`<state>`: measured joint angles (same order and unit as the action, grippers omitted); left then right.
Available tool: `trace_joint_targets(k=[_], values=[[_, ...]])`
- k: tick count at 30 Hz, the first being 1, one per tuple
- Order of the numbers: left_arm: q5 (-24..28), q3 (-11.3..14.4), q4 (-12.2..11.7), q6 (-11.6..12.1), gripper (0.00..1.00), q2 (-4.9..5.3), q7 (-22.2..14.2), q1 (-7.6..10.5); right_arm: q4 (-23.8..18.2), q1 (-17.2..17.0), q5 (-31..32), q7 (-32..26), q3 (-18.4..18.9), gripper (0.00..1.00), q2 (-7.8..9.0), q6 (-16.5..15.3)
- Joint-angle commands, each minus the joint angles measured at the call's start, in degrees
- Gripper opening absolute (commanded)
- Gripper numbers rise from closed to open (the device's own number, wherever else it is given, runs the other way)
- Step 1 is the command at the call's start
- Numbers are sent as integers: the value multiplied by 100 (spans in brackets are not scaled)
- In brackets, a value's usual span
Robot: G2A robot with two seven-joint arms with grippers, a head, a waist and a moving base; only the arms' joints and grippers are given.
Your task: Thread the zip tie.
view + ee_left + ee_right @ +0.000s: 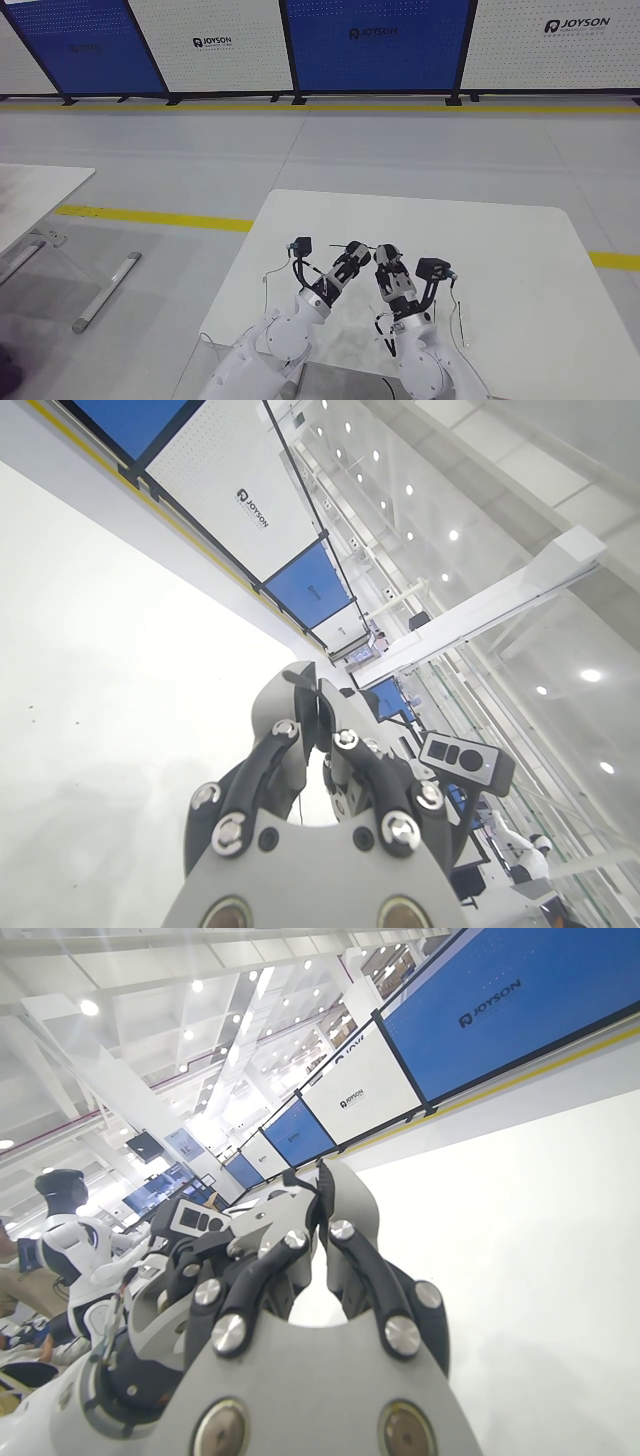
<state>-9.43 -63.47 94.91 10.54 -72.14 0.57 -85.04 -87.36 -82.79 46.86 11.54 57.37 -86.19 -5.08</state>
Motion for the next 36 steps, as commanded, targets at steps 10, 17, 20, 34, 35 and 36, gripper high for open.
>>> trace_joint_targets(k=[10, 17, 20, 34, 35, 36], values=[[32, -38, -5, 90, 0, 7, -93, -13, -54, 13, -343, -301, 82, 0, 12, -181], [-38, -27, -43, 83, 0, 2, -41, -9, -85, -8, -497, -470, 134, 98, 28, -277], [-54, -19, -53, 72, 0, -1, -17, -6, -94, -24, -461, -405, 137, 95, 30, -268], [-99, -6, -14, 72, 0, -9, 21, -20, -147, -101, -321, -140, 177, 0, 43, -207], [-105, -7, 0, 77, 0, -9, 21, -30, -146, -96, -320, -145, 175, 0, 42, -197], [-111, -10, 15, 81, 0, -7, 21, -41, -146, -91, -320, -150, 172, 0, 42, -189]])
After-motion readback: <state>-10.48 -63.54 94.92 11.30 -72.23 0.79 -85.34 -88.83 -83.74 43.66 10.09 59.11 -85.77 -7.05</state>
